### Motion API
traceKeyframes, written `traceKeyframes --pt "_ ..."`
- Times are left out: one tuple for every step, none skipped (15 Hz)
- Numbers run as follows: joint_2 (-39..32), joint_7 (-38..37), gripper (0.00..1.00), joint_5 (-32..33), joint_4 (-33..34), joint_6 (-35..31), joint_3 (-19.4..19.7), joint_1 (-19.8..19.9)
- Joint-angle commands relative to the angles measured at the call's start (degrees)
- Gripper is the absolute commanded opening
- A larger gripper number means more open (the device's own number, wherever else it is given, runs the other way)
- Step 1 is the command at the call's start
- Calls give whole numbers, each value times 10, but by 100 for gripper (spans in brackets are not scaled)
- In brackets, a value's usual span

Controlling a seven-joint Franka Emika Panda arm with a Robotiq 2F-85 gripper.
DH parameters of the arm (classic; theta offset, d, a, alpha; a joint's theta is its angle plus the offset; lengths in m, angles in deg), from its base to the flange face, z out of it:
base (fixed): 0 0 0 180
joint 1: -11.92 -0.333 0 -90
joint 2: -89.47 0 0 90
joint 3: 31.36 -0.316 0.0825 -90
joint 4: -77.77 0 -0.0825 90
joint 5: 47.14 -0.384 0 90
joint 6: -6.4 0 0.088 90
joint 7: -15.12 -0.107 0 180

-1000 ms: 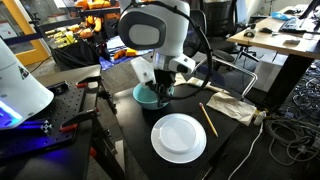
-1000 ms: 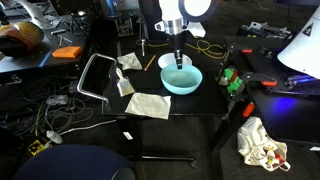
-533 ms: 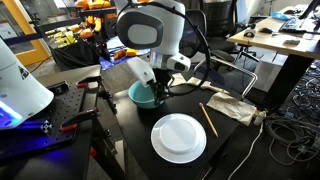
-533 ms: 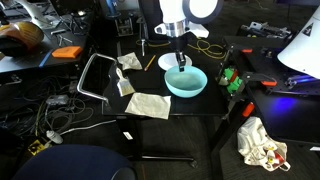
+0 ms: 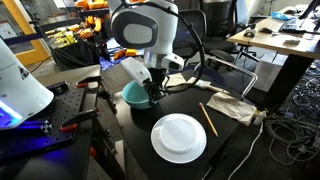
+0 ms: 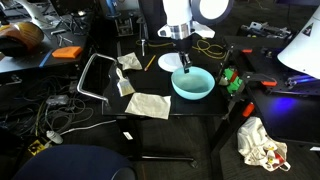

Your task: Move the bowl forward

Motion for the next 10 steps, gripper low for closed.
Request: traceKeyframes --pt "7 -13 38 26 -29 -13 19 -22" --pt "12 -19 44 29 -36 -20 24 -27" --pt "17 -23 53 32 -42 -27 28 -31" --pt "23 -25 60 34 -49 -38 33 -34" --pt "31 -28 68 35 -56 -49 36 -36" --pt "38 -30 75 34 -62 -62 39 -37" --pt "48 -31 82 32 -71 -76 40 -35" --pt "58 -33 90 32 -80 -88 43 -36" --pt "71 -28 97 31 -90 -99 41 -32" --pt "83 -29 100 32 -99 -109 45 -35"
